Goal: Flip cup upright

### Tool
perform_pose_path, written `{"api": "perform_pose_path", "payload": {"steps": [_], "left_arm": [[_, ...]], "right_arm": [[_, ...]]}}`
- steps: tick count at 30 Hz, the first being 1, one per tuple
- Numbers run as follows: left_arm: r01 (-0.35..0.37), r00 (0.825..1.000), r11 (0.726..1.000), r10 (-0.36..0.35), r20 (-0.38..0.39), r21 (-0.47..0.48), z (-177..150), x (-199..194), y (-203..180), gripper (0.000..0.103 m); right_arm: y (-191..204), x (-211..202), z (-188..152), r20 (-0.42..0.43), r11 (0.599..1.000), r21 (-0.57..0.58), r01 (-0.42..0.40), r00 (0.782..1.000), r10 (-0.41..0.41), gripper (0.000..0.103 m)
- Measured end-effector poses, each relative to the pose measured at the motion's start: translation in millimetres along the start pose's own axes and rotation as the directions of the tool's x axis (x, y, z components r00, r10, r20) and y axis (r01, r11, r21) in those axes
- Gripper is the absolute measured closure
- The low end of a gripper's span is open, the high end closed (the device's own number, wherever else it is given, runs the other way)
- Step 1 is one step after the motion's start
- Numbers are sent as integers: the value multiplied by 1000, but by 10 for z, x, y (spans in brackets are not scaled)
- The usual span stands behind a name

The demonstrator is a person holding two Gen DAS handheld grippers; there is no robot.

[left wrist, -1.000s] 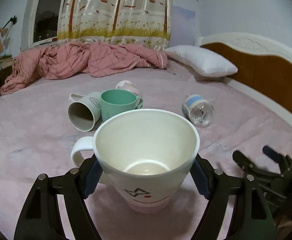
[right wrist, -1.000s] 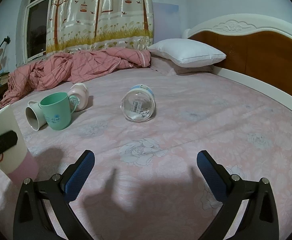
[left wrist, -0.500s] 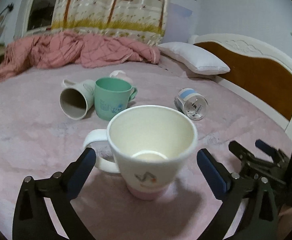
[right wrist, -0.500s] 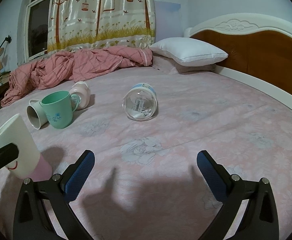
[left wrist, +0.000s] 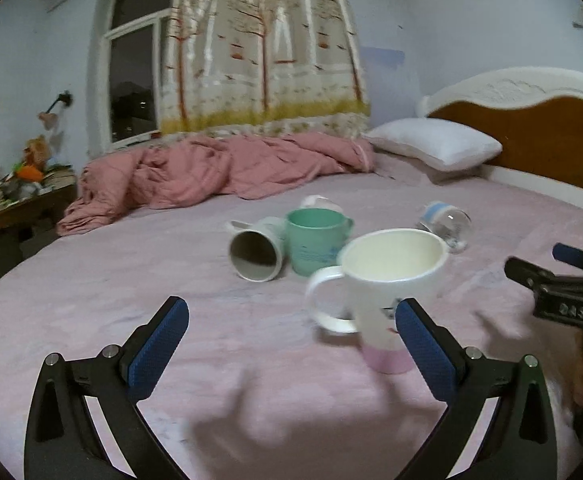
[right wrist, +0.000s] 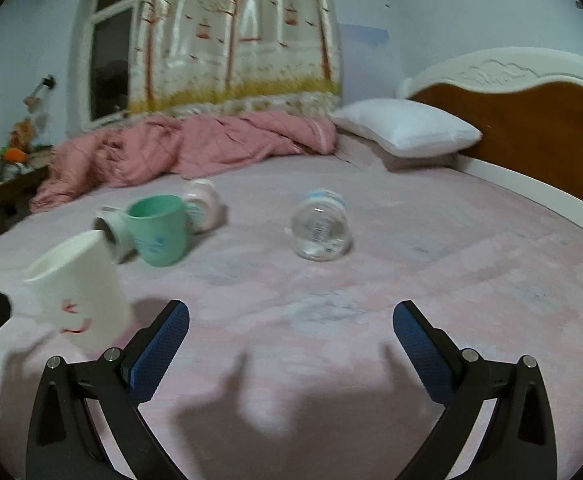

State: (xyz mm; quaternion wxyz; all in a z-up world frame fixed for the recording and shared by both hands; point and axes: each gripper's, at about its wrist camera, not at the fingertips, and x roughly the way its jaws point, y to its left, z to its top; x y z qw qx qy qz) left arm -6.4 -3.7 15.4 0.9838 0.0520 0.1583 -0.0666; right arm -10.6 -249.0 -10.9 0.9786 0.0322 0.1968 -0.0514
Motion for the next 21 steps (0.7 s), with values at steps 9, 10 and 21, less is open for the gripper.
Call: {"api": "perform_pose_path", "payload": {"steps": [9,10,21], "left_arm": [[8,1000,998,-8,0,-54,-169,147,216,0],[1,1000,998,0,3,-59,-174,145,222,0],[-29,999,998,31,39,-47,-213,56,179,0]], "right_arm": [[225,-130,-33,38,996,-79,-34,999,37,0],[220,-127,-31,34,997,-73,-35,999,38,0],[175,-109,-5,13,997,-62,-40,999,40,0]]}}
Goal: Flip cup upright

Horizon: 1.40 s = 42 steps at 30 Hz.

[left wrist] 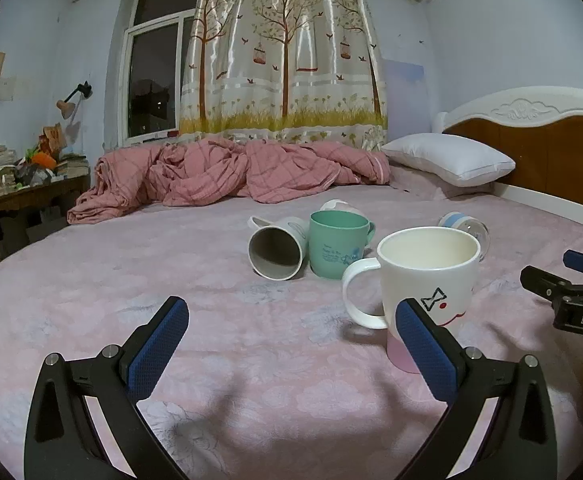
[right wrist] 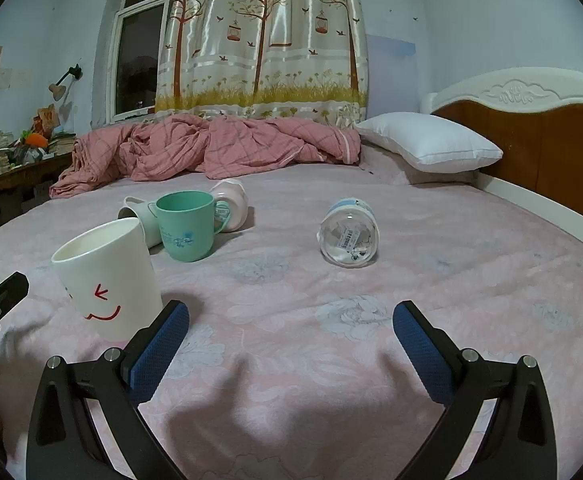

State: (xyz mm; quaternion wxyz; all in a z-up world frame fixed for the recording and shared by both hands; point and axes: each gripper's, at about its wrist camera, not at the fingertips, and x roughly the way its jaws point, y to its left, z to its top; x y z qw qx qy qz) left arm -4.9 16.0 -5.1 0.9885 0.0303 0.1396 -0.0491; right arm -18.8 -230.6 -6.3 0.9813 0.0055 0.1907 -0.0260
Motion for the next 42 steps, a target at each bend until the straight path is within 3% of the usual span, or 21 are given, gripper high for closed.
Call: {"api": "perform_pose_path", "payload": {"steps": [42], "left_arm": [[-16,1000,1000,16,4,-12,0,-40,23,0]], "right_arm": [[36,3,-6,0,1000,-8,3,1000,-3,0]]}}
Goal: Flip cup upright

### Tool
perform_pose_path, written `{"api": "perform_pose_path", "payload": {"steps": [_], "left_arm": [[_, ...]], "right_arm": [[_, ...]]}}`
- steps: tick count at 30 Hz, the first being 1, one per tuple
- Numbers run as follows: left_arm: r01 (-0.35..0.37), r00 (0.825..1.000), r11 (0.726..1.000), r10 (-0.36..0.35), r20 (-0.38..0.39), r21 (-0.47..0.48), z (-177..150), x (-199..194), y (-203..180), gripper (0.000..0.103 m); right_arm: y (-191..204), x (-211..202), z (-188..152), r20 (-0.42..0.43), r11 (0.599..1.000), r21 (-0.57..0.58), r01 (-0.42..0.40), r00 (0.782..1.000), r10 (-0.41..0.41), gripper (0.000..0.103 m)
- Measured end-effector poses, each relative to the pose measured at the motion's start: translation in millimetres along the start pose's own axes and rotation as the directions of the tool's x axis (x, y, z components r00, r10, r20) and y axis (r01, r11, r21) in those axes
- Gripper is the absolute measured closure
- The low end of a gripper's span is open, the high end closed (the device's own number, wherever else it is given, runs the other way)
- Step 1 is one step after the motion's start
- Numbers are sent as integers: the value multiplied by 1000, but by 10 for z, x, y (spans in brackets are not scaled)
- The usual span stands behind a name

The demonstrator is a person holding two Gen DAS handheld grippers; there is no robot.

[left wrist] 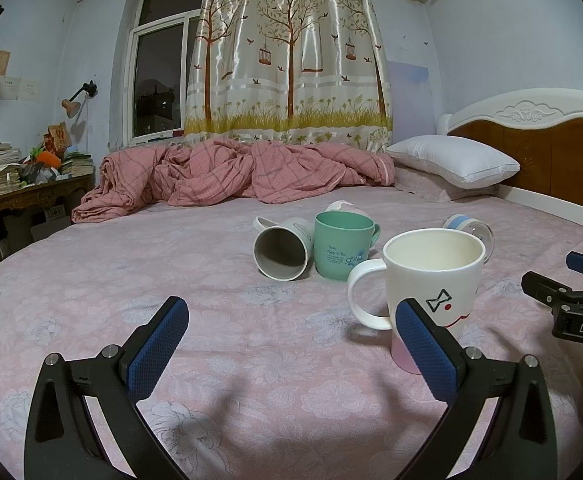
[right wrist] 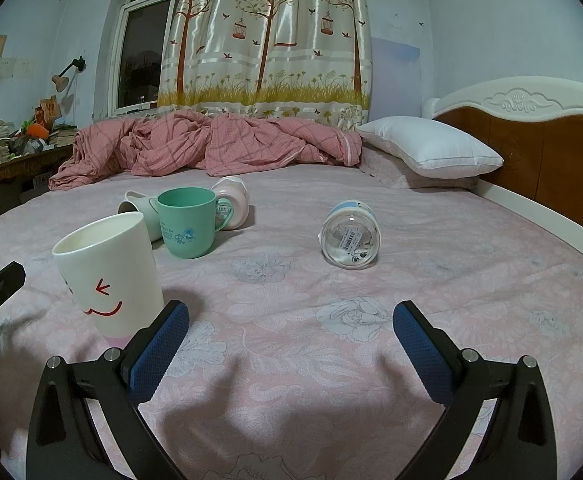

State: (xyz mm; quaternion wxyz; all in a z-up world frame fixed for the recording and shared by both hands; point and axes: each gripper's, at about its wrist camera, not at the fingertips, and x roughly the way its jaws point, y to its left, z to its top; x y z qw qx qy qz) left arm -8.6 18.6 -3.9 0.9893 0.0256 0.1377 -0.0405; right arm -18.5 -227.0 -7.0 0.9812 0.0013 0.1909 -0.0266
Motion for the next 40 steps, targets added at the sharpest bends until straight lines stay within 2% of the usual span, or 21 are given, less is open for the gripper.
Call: {"api": "perform_pose_path", "payload": {"steps": [40], "left_arm": [[-1,1000,1000,1,-3,-3,6,15,27,0]], "right_arm": [[36,-6,1,0,1000,-12,1,1000,-1,0]]}}
